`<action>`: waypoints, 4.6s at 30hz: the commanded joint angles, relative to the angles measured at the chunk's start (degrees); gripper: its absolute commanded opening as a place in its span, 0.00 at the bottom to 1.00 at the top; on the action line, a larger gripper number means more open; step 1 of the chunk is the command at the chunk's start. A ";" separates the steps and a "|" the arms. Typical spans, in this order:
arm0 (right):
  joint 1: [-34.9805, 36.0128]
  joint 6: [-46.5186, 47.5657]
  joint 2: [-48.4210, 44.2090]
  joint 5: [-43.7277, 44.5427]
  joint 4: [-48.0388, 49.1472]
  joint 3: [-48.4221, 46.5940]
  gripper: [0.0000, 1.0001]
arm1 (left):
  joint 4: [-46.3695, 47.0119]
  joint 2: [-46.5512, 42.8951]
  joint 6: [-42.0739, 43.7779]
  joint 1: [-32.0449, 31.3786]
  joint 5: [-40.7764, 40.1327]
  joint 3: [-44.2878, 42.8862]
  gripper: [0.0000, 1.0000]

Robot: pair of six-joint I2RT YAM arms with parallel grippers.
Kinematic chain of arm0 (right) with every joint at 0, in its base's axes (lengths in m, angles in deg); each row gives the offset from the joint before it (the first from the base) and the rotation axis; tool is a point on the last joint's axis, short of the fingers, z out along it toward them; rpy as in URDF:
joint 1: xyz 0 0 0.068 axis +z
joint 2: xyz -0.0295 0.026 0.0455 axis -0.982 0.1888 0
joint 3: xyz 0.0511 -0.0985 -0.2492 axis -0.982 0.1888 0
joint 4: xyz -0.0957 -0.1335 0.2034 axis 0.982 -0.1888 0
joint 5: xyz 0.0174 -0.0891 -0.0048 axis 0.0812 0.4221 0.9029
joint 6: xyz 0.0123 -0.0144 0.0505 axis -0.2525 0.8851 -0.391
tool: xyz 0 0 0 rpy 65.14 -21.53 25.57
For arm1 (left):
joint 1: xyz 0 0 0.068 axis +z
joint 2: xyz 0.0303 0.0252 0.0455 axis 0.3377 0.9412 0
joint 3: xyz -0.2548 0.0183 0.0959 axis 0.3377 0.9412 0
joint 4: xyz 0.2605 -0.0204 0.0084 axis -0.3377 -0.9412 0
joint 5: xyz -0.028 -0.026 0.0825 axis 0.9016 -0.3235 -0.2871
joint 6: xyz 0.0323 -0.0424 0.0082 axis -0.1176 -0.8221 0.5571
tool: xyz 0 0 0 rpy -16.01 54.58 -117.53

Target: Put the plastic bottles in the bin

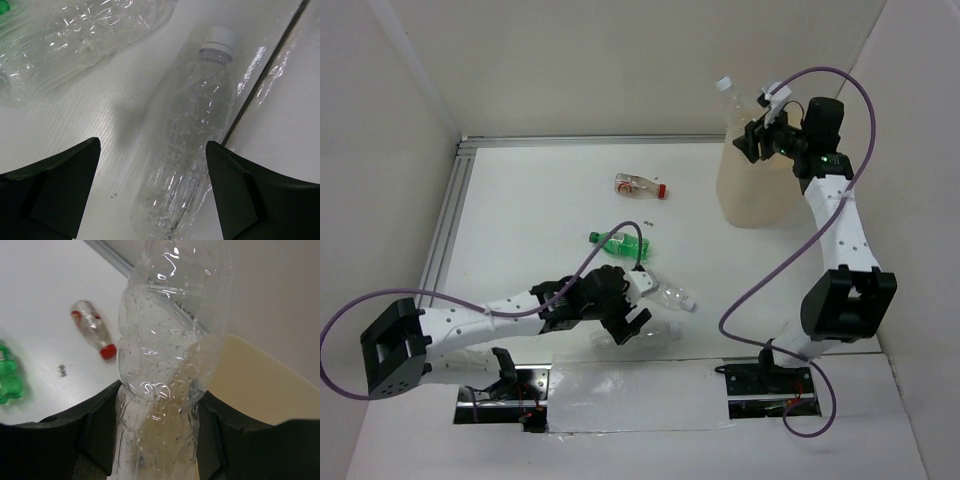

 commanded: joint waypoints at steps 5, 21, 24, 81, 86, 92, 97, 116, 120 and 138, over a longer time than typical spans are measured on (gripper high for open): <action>-5.78 -3.66 3.26 4.08 2.66 -3.38 0.68 | 5.72 6.83 0.07 -4.61 -9.49 0.43 0.99; -10.45 -4.80 3.61 -4.35 0.73 -3.46 1.00 | 4.67 13.08 0.07 -7.60 -9.59 -0.19 0.66; -11.68 -5.33 3.09 -7.43 0.73 -3.46 1.00 | 3.80 13.60 0.60 -7.60 -8.27 -0.80 0.46; -25.65 49.34 -18.36 -27.30 -49.11 24.74 0.01 | 53.72 79.70 -31.65 14.55 3.25 -105.04 0.43; -25.65 49.34 -18.36 -27.30 -49.11 25.28 0.01 | 52.57 80.31 -31.65 14.55 2.19 -105.04 0.56; -25.65 49.34 -18.36 -27.30 -49.11 25.80 0.03 | 50.73 80.31 -30.42 14.55 2.19 -105.04 0.87; -25.65 49.34 -18.36 -27.30 -49.11 25.80 0.03 | 50.11 80.31 -29.90 14.55 1.66 -105.04 0.99; -25.65 67.16 -17.84 -30.02 -56.56 25.28 0.99 | 55.19 53.01 -16.81 17.27 4.03 -78.97 0.99; -21.98 69.99 -17.83 -29.33 -56.58 25.28 1.00 | 57.84 39.30 -15.22 18.50 1.76 -61.09 0.99; 32.17 1.38 -9.32 3.61 0.89 38.20 0.79 | 14.09 -22.82 -25.40 22.11 -18.63 3.93 0.99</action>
